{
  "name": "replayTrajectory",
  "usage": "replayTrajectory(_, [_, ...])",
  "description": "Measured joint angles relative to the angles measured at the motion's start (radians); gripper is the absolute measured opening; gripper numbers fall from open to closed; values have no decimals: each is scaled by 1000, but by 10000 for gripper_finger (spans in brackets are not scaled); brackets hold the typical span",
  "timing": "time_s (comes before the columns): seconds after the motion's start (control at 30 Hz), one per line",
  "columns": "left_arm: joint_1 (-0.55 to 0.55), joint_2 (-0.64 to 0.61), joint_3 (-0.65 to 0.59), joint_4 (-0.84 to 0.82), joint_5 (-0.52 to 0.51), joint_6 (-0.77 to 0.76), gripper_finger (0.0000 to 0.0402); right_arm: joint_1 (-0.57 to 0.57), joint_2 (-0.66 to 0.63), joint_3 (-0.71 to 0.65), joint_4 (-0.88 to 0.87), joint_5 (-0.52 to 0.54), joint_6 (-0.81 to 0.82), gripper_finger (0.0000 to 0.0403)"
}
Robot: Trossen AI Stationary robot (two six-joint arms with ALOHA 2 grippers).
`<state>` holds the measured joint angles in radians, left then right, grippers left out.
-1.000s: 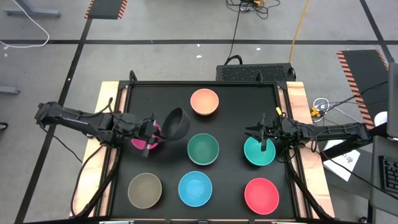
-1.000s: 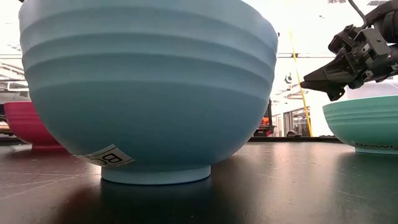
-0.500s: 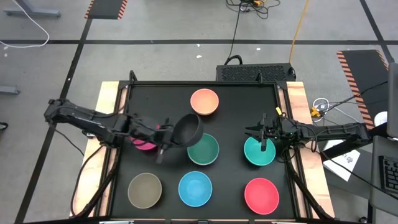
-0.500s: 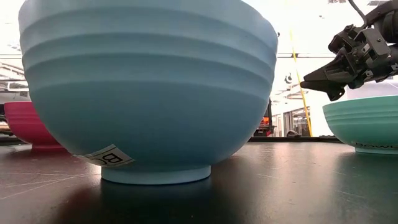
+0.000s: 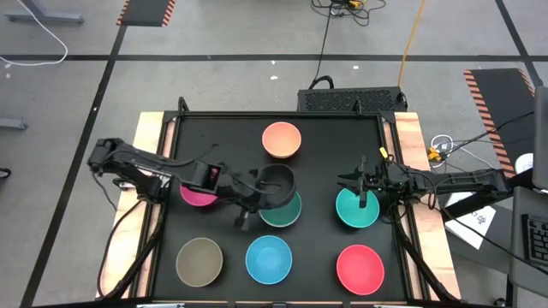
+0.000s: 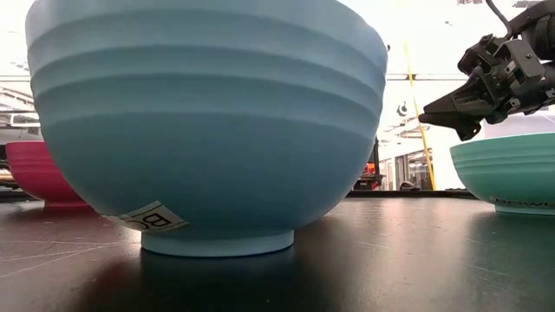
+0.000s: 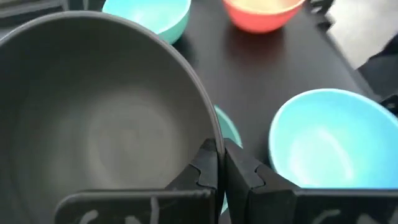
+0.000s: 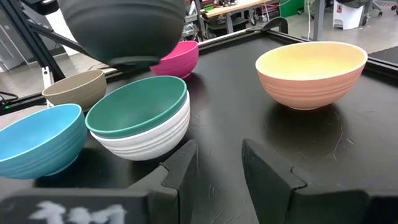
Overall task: Nest bowls inside each other
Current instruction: Stack the black bowl on the green bowl
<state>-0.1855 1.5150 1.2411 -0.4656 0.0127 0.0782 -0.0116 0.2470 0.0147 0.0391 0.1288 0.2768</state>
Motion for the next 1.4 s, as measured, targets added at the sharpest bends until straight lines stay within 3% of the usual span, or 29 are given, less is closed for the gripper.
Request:
replayTrajectory(0.3, [-12, 100, 149, -183, -13, -14, 5, 0, 0, 0, -2, -1, 0, 116])
replayTrajectory(0.67, [-53, 102, 153, -190, 34, -55, 5, 0, 0, 0, -3, -1, 0, 116])
replayTrajectory(1.4, [-15, 127, 154, -211, 91, -62, 5, 0, 0, 0, -3, -1, -2, 116])
